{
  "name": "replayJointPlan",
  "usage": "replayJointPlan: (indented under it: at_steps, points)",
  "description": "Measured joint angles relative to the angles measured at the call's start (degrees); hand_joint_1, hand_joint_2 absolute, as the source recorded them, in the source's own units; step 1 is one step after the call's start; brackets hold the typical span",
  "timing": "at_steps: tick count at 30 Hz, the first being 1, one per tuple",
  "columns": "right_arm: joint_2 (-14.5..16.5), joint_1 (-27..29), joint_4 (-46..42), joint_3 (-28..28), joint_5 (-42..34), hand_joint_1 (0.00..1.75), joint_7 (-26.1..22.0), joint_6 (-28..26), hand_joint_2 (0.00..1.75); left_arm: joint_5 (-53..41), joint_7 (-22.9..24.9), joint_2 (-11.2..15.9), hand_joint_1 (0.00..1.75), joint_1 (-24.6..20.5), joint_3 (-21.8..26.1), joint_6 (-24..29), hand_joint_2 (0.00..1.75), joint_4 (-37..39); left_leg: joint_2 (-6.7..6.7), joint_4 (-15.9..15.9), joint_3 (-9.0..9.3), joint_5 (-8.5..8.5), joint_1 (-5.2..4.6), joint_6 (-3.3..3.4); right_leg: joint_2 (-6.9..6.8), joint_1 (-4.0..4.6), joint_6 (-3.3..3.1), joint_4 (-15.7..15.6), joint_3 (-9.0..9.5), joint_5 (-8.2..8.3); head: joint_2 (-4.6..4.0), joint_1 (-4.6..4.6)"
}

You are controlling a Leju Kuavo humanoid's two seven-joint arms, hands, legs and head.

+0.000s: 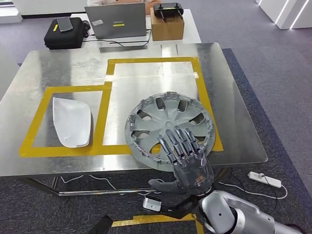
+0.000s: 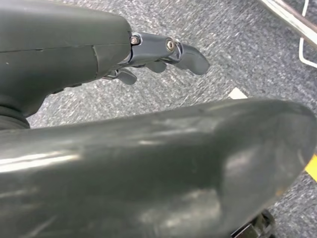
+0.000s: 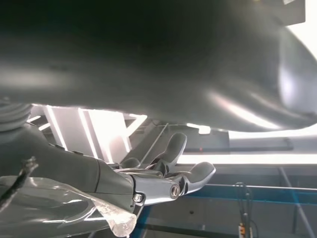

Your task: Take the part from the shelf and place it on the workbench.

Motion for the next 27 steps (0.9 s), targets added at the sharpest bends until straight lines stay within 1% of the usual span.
replayJointPlan:
  at_steps: [1,2,3,4,5,6,7,8,9,10,11,12,13,14,15,17,21,22,23,24,25,26,27]
  points:
    - [0.0,0.1,-0.1,-0.1,0.0,0.00,-0.1,0.0,0.00,0.0,0.0,0.0,0.00,0.0,0.0,0.0,0.00,0.0,-0.02,0.3,-0.30,-0.34,0.10,-0.36,-0.04,-0.02,-0.53,0.0,-0.33,0.28,0.00,-0.02]
    - [0.0,0.2,-0.1,-0.2,0.0,0.00,-0.1,0.1,0.00,0.0,0.0,0.0,0.00,0.1,0.0,0.0,0.00,0.0,-0.05,1.2,-0.79,-1.54,0.19,-0.69,-0.10,-0.07,-1.16,-0.1,-0.73,0.67,0.00,-0.09]
    - [0.0,0.3,-0.2,-0.4,0.0,0.00,-0.2,0.1,0.00,0.1,0.0,0.0,0.00,0.1,0.0,0.0,0.00,0.0,-0.07,3.3,-1.58,-3.57,0.26,-0.97,-0.17,-0.12,-1.73,-0.2,-1.23,1.13,0.00,-0.21]
    - [0.0,0.5,-0.3,-0.6,0.0,0.00,-0.5,0.1,0.00,0.1,0.0,0.0,0.00,0.1,0.0,0.0,0.00,0.0,-0.08,6.4,-2.60,-6.23,0.33,-1.23,-0.19,-0.06,-2.10,-0.2,-1.75,1.56,0.00,-0.35]
    - [0.0,0.9,-0.3,-0.9,0.0,0.00,-1.0,0.2,0.00,0.2,0.0,0.0,0.00,0.1,0.0,0.0,0.00,0.0,-0.09,10.3,-3.68,-8.83,0.37,-1.42,-0.21,0.03,-2.34,-0.1,-2.36,2.00,0.00,-0.44]
    - [0.0,1.4,-0.4,-1.3,0.0,0.00,-1.9,0.4,0.00,0.3,0.0,0.0,0.00,0.1,0.0,0.0,0.00,0.0,-0.09,13.7,-4.41,-10.60,0.39,-1.52,-0.23,0.14,-2.41,-0.1,-2.97,2.45,0.00,-0.50]
    - [0.0,2.1,-0.4,-1.8,0.0,0.00,-2.9,0.6,0.00,0.4,0.0,0.0,0.00,0.2,0.0,0.0,0.00,0.0,-0.09,15.7,-4.45,-11.22,0.40,-1.53,-0.25,0.25,-2.42,-0.1,-3.58,2.90,0.00,-0.49]
    - [0.0,2.8,-0.4,-2.5,0.0,0.00,-3.9,0.8,0.00,0.4,0.0,0.0,0.00,0.2,0.0,0.1,0.00,0.0,-0.09,15.7,-3.58,-10.69,0.39,-1.43,-0.26,0.35,-2.38,0.0,-4.20,3.33,0.00,-0.50]
    - [0.0,3.4,-0.4,-3.2,0.0,0.00,-4.7,0.9,0.00,0.4,0.0,0.0,0.00,0.2,0.0,0.1,0.00,0.0,-0.10,13.7,-1.73,-9.29,0.37,-1.21,-0.24,0.44,-2.29,0.0,-4.77,3.76,0.00,-0.50]
    - [0.0,4.0,-0.5,-4.0,0.0,0.00,-5.3,0.9,0.00,0.4,0.0,0.1,0.00,0.2,0.0,0.2,0.00,0.0,-0.13,10.2,0.89,-7.72,0.32,-0.87,-0.20,0.52,-2.17,0.1,-5.27,4.19,0.00,-0.50]
    - [0.0,4.5,-0.5,-4.8,0.0,0.00,-5.7,0.9,0.00,0.4,0.0,0.1,0.00,0.2,0.0,0.2,0.00,0.0,-0.17,5.9,3.80,-6.73,0.18,-0.45,-0.14,0.64,-1.96,0.2,-5.71,4.61,0.00,-0.50]
    - [0.0,5.0,-0.5,-5.5,0.0,0.00,-6.0,0.9,0.00,0.4,0.0,0.1,0.00,0.1,0.0,0.3,0.00,0.0,-0.22,2.1,6.18,-6.31,0.06,-0.08,-0.12,0.73,-1.70,0.2,-6.04,5.07,0.00,-0.47]
    - [0.1,5.4,-0.5,-6.2,0.0,0.00,-6.2,0.9,0.00,0.4,0.0,0.1,0.00,0.1,0.0,0.5,0.00,0.0,-0.27,-0.4,7.65,-6.29,-0.10,0.23,-0.12,0.76,-1.41,0.2,-6.28,5.56,0.00,-0.44]
    - [0.1,5.7,-0.6,-6.7,0.0,0.00,-6.3,0.9,0.00,0.4,0.0,0.2,0.00,0.1,0.0,0.6,0.00,0.0,-0.30,-1.7,8.20,-6.41,-0.28,0.46,-0.15,0.74,-1.08,0.2,-6.43,6.06,0.00,-0.43]
    - [0.1,6.1,-0.6,-7.1,0.0,0.00,-6.3,1.0,0.00,0.5,0.0,0.2,0.00,0.1,0.0,0.8,0.00,0.0,-0.30,-2.0,8.02,-6.17,-0.34,0.68,-0.19,0.68,-0.73,0.0,-6.50,6.60,0.00,-0.41]
    - [0.1,6.5,-0.7,-7.5,0.0,0.00,-6.3,1.1,0.00,0.5,0.1,0.2,0.00,0.2,0.0,0.9,0.00,0.0,-0.29,-2.0,7.65,-5.63,-0.45,1.06,-0.21,0.64,-0.27,-0.2,-6.54,7.25,0.00,-0.43]
    - [0.1,6.7,-0.7,-7.6,0.0,0.00,-6.2,1.2,0.00,0.5,0.1,0.2,0.00,0.3,0.0,1.0,0.00,0.0,-0.24,-2.2,7.51,-5.24,-0.30,1.29,-0.19,0.63,-0.12,-0.3,-6.66,7.24,0.00,-0.44]
    - [0.1,7.0,-0.7,-7.8,0.0,0.00,-6.0,1.2,0.00,0.5,0.1,0.2,0.00,0.2,0.1,1.0,0.00,0.0,-0.14,-2.3,7.13,-4.81,-0.21,1.56,-0.15,0.56,0.03,0.6,-7.20,5.79,0.00,-0.39]
    - [0.1,8.0,-0.7,-8.4,0.0,0.00,-5.7,1.1,0.00,0.5,0.2,0.1,0.00,0.2,0.1,1.1,0.00,0.0,-0.03,-2.3,6.14,-3.94,-0.17,1.89,-0.12,0.49,0.32,4.4,-8.41,2.48,0.00,-0.33]
    - [0.1,9.5,-0.7,-9.3,0.0,0.00,-5.4,1.0,0.00,0.7,0.2,0.1,0.00,0.3,0.2,1.3,0.00,0.0,0.09,-2.2,4.49,-2.67,-0.18,2.15,-0.09,0.42,0.61,8.5,-8.87,0.19,0.00,-0.28]
    - [0.1,11.1,-0.8,-10.3,0.0,0.00,-4.9,0.9,0.00,0.8,0.2,0.1,0.00,0.3,0.3,1.5,0.00,0.0,0.17,-2.0,2.68,-1.42,-0.30,2.29,-0.08,0.41,0.83,11.4,-8.46,-1.50,0.00,-0.22]
    - [0.1,12.7,-0.8,-11.2,0.0,0.00,-4.4,0.7,0.00,0.9,0.2,0.0,0.00,0.4,0.5,1.6,0.00,0.0,0.21,-1.7,1.03,-0.35,-0.39,2.20,-0.09,0.41,0.88,12.2,-6.53,-1.82,0.00,-0.22]
    - [0.1,14.0,-0.7,-12.0,0.0,0.00,-4.0,0.3,0.00,1.0,0.2,0.0,0.00,0.4,0.6,1.8,0.00,0.0,0.20,-1.4,-0.13,0.34,-0.51,1.98,-0.13,0.50,0.71,8.6,-2.90,-0.76,0.00,-0.22]
